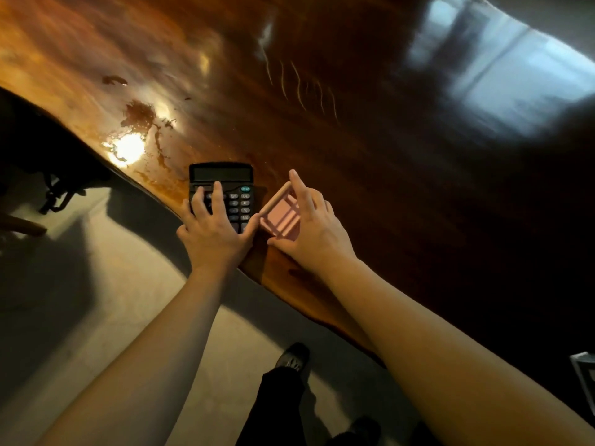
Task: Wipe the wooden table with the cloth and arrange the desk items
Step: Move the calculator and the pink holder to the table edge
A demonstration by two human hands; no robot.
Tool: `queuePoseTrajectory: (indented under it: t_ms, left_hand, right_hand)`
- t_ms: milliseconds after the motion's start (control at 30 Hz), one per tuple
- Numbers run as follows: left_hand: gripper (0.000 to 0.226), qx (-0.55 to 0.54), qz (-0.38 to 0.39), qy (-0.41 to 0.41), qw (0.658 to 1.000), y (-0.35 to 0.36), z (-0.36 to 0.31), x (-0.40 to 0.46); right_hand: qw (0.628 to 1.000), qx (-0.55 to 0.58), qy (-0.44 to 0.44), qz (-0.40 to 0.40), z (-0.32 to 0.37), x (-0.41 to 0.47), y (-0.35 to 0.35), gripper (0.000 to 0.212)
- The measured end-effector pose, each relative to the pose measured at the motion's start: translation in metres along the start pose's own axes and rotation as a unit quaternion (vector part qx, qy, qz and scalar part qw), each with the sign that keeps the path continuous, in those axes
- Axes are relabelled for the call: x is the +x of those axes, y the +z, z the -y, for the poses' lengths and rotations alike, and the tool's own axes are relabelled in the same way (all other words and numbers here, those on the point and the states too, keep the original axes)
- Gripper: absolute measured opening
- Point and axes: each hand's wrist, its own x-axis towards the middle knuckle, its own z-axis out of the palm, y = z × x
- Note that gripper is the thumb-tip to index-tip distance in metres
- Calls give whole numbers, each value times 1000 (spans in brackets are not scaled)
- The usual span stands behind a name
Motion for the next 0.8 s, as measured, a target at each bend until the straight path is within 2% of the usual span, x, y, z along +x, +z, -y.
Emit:
queuePoseTrajectory:
  t_ms: [233,400,500,667,733,800]
  left_hand:
    - [74,-52,-48,1,997,-26,-8,-7]
    - [70,-110,-91,74,987,-56,-50,-23]
    - [59,-118,-121,110,979,-64,-75,-32]
    - [57,-183,-136,33,973,-66,-105,-57]
    - [52,-182,-144,66,970,-63,-117,-73]
    - [47,-170,-148,134,965,-58,-131,-88]
  right_hand:
    - [1000,11,28,1,-26,-33,-36,107]
    - [997,1,64,-39,-59,-68,-58,92]
    - [993,-3,86,-79,-88,-95,-75,86]
    - [983,24,132,-122,-149,-145,-100,79]
    - [979,19,150,-139,-171,-167,-109,77]
    - [973,12,175,-153,-193,-191,-121,76]
